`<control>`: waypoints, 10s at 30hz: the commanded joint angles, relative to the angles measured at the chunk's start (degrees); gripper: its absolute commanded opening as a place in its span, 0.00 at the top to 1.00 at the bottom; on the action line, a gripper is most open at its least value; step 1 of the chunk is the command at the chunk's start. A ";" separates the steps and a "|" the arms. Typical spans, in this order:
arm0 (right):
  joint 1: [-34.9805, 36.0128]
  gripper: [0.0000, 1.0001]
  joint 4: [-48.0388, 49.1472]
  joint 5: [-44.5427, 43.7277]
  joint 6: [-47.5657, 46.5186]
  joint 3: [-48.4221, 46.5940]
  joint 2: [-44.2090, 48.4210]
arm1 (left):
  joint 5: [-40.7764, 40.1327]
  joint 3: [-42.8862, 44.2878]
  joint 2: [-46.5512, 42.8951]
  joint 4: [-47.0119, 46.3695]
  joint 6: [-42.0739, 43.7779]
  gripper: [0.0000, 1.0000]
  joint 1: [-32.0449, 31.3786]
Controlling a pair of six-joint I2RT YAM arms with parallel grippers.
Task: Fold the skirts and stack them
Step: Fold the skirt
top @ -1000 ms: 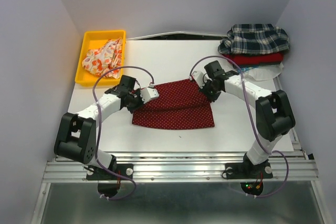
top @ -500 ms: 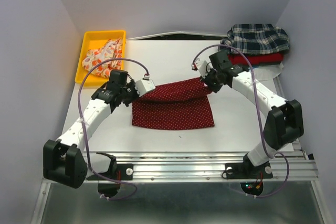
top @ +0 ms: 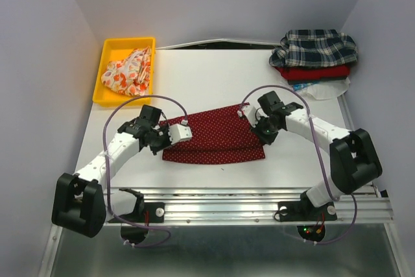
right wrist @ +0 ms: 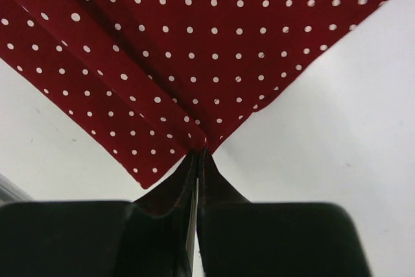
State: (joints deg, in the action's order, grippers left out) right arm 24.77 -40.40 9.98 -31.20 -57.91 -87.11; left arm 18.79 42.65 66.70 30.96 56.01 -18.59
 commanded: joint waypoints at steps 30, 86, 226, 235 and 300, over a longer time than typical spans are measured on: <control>4.67 0.59 3.04 2.34 17.31 -0.89 -11.49 | -4.98 -3.97 4.94 -5.74 -3.54 0.70 -4.16; -19.06 0.99 16.15 8.66 37.26 -32.77 -37.77 | -14.91 17.39 11.00 -10.74 -28.76 0.74 -9.81; -0.43 0.99 10.69 39.68 52.30 -0.62 -18.10 | -13.42 -10.05 1.06 -34.12 -15.67 0.01 -41.17; -0.43 0.99 10.70 44.60 55.28 -1.50 -13.70 | -23.35 -9.87 7.21 -42.46 -16.02 0.01 -43.37; -5.88 0.38 -0.91 28.43 17.06 -51.80 -46.83 | 1.08 28.18 23.74 15.97 -21.12 1.00 -46.27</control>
State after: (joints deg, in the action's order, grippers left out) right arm 17.19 -45.50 40.56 -8.75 -113.12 -134.19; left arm 15.22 66.59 91.07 40.25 32.80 -64.53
